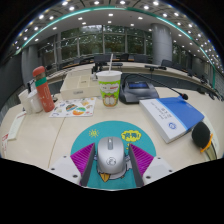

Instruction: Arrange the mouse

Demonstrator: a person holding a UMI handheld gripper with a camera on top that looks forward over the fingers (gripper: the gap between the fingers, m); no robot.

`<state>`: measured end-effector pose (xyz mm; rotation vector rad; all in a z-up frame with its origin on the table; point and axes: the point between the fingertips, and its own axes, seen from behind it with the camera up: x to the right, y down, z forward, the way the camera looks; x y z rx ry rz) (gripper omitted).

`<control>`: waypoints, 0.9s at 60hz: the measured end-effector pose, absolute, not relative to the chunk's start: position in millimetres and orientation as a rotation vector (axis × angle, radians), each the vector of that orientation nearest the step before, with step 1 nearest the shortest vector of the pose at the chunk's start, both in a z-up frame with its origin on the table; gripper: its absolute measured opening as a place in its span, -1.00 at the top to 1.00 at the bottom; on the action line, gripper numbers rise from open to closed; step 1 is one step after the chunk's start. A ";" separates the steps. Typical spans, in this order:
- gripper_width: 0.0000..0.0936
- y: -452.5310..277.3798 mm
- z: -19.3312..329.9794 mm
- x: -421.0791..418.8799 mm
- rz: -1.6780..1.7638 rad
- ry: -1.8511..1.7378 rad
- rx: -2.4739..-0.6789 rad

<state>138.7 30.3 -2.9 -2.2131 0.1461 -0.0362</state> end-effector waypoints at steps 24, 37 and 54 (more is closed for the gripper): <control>-0.83 -109.8 137.0 88.3 -0.112 0.122 -2.134; -0.84 -229.9 201.2 52.0 -0.173 0.144 -2.082; -0.84 -313.6 236.7 18.2 -0.208 0.135 -2.049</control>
